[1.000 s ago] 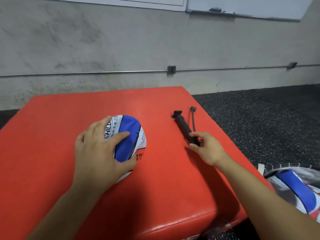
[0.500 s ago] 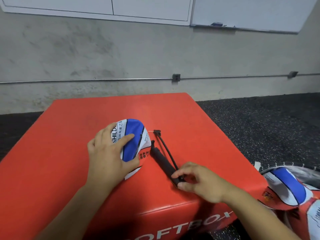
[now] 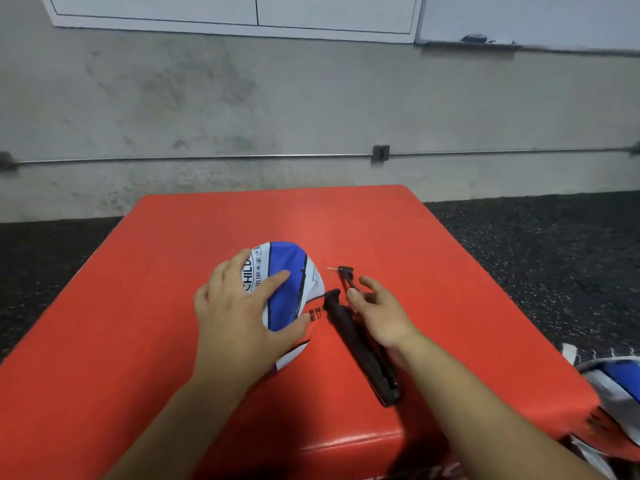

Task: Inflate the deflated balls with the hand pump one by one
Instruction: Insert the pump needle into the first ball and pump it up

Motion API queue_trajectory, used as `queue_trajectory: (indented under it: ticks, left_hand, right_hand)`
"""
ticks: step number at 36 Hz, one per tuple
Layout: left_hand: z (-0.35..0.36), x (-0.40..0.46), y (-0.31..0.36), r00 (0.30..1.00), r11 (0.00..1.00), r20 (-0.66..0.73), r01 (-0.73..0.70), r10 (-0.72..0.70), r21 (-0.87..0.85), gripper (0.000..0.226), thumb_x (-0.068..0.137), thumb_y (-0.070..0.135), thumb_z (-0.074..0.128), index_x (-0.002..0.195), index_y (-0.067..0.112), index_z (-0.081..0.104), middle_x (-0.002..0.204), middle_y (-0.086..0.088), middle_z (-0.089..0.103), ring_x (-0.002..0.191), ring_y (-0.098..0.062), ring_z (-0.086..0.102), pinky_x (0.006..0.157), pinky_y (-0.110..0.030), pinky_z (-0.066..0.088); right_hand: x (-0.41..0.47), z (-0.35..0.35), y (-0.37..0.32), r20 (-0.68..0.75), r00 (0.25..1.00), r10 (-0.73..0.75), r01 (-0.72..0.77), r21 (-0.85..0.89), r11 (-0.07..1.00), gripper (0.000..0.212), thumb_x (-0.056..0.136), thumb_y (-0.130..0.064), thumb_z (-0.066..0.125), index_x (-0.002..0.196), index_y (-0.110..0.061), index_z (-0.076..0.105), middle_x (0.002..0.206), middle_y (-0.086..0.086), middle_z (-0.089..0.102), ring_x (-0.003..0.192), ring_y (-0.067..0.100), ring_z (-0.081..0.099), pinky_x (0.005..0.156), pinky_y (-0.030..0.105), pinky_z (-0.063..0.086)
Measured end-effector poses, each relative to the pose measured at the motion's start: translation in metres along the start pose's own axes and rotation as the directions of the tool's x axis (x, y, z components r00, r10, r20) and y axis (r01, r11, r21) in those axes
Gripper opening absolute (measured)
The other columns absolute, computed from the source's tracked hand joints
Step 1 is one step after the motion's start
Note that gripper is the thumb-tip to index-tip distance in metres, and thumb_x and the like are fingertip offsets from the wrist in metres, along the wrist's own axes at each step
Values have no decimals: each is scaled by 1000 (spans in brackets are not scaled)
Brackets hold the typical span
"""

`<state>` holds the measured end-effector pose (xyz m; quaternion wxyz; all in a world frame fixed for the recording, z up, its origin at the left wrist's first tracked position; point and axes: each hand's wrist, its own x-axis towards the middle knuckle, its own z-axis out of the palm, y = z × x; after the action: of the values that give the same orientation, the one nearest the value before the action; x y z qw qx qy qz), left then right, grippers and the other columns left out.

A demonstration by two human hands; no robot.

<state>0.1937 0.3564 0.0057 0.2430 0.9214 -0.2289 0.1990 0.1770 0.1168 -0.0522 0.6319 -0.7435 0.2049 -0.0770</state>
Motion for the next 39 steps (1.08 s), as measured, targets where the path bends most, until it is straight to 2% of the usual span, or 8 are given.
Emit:
queue_trajectory:
  ticks: [5, 10, 12, 14, 18, 23, 31, 39]
  left_hand:
    - [4, 4, -3, 999, 999, -27, -25, 24, -47, 72, 64, 75, 64, 122, 34, 76, 153, -13, 50, 141, -34, 46, 110, -59, 40]
    - [4, 2, -6, 998, 998, -29, -48, 47, -36, 74, 65, 75, 69, 126, 34, 74, 154, -10, 48, 140, -33, 46, 108, -58, 42]
    - [2, 1, -6, 999, 999, -34, -41, 41, -23, 76, 65, 78, 67, 129, 35, 72, 153, -9, 47, 139, -34, 46, 106, -58, 43]
    - [0, 0, -6, 999, 999, -33, -39, 39, -6, 81, 65, 79, 65, 133, 36, 70, 151, -9, 47, 137, -35, 46, 105, -58, 43]
    - [-3, -3, -6, 999, 999, -28, -35, 34, -11, 87, 65, 79, 65, 142, 38, 62, 152, -10, 44, 138, -34, 43, 106, -57, 42]
    - [-2, -8, -3, 999, 1000, 22, -28, 29, -8, 92, 68, 84, 59, 150, 43, 52, 168, -14, 31, 155, -36, 28, 117, -62, 34]
    - [-1, -9, 4, 998, 997, 21, -63, 62, 36, 82, 66, 79, 61, 139, 40, 64, 163, -16, 38, 149, -37, 39, 111, -60, 38]
    - [2, -10, 4, 997, 996, 18, -76, 75, 54, 77, 67, 75, 62, 133, 38, 69, 161, -18, 40, 146, -39, 42, 107, -64, 40]
  right_hand:
    - [17, 7, -9, -104, 991, 81, -44, 314, 948, 36, 106, -23, 61, 139, -10, 55, 83, 3, 67, 59, 8, 58, 56, 18, 49]
    - [10, -1, -36, -151, 988, -19, 61, 275, 960, 49, 105, -50, 55, 93, -5, 69, 62, -3, 52, 62, 14, 43, 64, 33, 33]
    - [5, -5, -47, -154, 985, -73, 119, 313, 942, 51, 108, -47, 51, 108, 1, 66, 60, -2, 48, 59, 13, 40, 66, 33, 31]
    - [-4, -4, -59, -122, 985, -118, 160, 439, 884, 32, 110, -35, 50, 127, -13, 66, 66, 0, 54, 61, 13, 47, 66, 30, 39]
    - [-20, -5, -78, -115, 978, -175, 209, 600, 772, 29, 111, -35, 46, 126, -18, 63, 79, -1, 57, 57, 9, 44, 51, 21, 36]
    - [-39, -9, -85, -156, 873, -463, 485, 161, 860, 41, 114, -40, 33, 118, -12, 62, 61, -4, 40, 49, 5, 31, 48, 17, 28]
    - [-50, 3, -74, 174, 756, -631, 645, -363, 672, 25, 107, -44, 45, 94, -27, 58, 64, -4, 49, 59, 15, 45, 61, 43, 43]
    - [-49, 4, -67, 192, 732, -653, 647, -493, 581, 26, 108, -40, 48, 83, -46, 45, 65, -11, 51, 59, 15, 48, 59, 34, 40]
